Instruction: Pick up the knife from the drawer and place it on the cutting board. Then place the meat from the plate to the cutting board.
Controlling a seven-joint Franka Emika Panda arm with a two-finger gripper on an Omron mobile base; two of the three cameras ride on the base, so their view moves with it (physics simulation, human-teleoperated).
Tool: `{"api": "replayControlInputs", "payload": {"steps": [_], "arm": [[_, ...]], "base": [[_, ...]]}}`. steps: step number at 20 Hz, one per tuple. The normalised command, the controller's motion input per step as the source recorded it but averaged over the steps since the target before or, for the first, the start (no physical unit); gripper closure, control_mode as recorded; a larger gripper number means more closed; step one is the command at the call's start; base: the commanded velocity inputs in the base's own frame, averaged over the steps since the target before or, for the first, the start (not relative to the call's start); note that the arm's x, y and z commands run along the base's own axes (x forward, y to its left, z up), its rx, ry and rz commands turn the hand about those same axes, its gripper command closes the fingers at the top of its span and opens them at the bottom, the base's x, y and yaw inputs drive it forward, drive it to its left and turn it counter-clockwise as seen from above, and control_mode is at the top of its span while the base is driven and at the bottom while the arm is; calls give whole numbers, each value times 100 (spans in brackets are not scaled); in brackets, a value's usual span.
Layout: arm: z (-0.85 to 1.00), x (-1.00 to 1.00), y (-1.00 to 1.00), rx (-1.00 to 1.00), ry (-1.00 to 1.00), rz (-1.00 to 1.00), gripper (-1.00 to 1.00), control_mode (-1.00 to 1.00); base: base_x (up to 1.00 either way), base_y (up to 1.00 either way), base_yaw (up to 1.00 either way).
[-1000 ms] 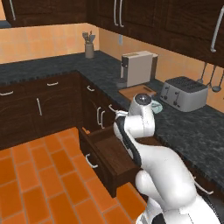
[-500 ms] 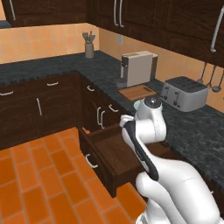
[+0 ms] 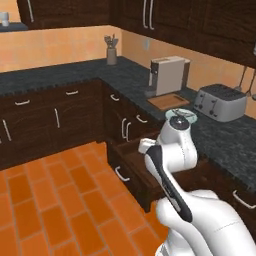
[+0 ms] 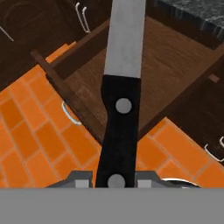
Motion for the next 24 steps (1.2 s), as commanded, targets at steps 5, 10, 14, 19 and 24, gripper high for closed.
{"api": "replayControlInputs", "payload": {"steps": [5, 10, 14, 19, 24], "arm": [[0, 0, 0, 0, 0, 0, 100, 100], [0, 0, 0, 0, 0, 0, 100, 100], [0, 0, 0, 0, 0, 0, 100, 100], [0, 0, 0, 0, 0, 0, 100, 100], [0, 0, 0, 0, 0, 0, 100, 100]], "base": [[0, 100, -20], [53, 100, -32], [100, 100, -23], [100, 100, -18], [100, 100, -24]]}}
